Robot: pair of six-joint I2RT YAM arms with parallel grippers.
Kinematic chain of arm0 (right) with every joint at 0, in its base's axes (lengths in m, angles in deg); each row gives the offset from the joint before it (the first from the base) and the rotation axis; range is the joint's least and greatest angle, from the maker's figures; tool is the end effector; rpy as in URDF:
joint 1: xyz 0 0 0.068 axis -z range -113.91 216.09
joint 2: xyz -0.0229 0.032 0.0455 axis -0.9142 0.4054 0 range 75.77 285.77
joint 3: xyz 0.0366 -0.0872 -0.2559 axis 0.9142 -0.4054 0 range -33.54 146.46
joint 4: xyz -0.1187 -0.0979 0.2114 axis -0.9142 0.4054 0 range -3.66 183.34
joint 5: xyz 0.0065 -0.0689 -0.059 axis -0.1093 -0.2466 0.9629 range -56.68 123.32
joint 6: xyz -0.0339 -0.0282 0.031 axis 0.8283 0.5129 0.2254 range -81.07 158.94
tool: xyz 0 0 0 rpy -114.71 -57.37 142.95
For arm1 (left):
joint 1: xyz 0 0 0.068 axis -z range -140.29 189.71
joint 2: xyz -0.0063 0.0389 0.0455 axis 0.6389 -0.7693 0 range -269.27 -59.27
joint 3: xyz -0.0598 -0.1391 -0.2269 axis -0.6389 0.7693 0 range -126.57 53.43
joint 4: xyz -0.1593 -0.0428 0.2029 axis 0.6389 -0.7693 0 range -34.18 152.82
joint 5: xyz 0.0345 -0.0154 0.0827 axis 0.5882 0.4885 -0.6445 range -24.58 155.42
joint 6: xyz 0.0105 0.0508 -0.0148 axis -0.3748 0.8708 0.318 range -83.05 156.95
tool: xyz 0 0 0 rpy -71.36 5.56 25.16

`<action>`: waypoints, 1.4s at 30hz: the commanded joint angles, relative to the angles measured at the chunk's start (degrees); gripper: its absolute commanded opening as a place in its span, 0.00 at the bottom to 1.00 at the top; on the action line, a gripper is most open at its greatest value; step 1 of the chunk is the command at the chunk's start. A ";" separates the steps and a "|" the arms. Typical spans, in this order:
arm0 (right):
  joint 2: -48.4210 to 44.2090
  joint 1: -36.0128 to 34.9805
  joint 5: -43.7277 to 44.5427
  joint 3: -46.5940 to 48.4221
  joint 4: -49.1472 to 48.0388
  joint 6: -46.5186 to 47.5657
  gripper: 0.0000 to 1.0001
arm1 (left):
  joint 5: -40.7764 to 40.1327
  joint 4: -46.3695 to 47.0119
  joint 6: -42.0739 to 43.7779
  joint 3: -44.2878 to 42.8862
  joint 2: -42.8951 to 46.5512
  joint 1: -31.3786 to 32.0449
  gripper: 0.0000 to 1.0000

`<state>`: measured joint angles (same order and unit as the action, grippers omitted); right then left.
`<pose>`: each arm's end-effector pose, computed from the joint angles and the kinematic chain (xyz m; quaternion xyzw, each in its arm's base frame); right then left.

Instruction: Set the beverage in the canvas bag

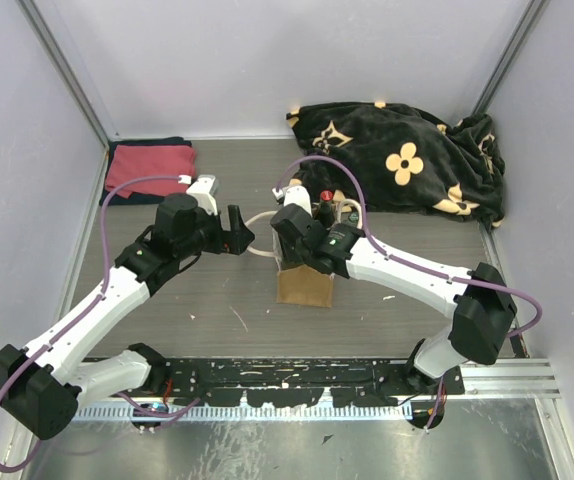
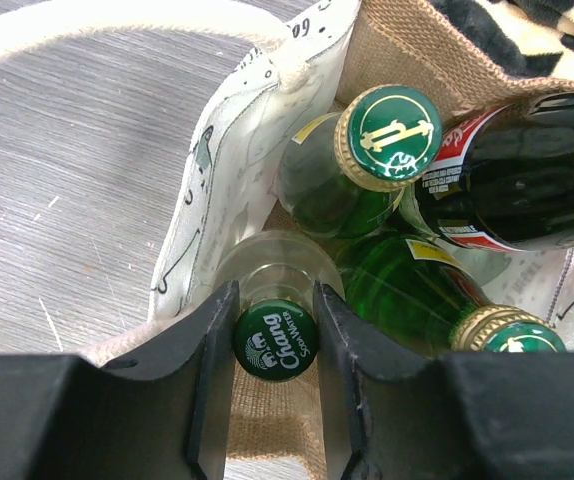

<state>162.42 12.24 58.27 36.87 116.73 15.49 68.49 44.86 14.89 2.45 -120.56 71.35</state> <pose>0.2065 0.2573 0.2889 -0.1609 0.8965 0.0685 0.4072 0.2046 -0.1282 0.3083 0.0853 0.8539 -0.2522 0.4471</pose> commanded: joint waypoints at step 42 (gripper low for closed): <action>-0.29 13.50 7.29 30.85 13.69 3.61 0.69 | 3.69 -0.55 1.71 1.41 3.16 -0.13 0.94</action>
<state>162.49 16.20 63.71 60.63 122.48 18.29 70.88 44.73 15.96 3.19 -118.47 71.35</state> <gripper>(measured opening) 0.691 0.943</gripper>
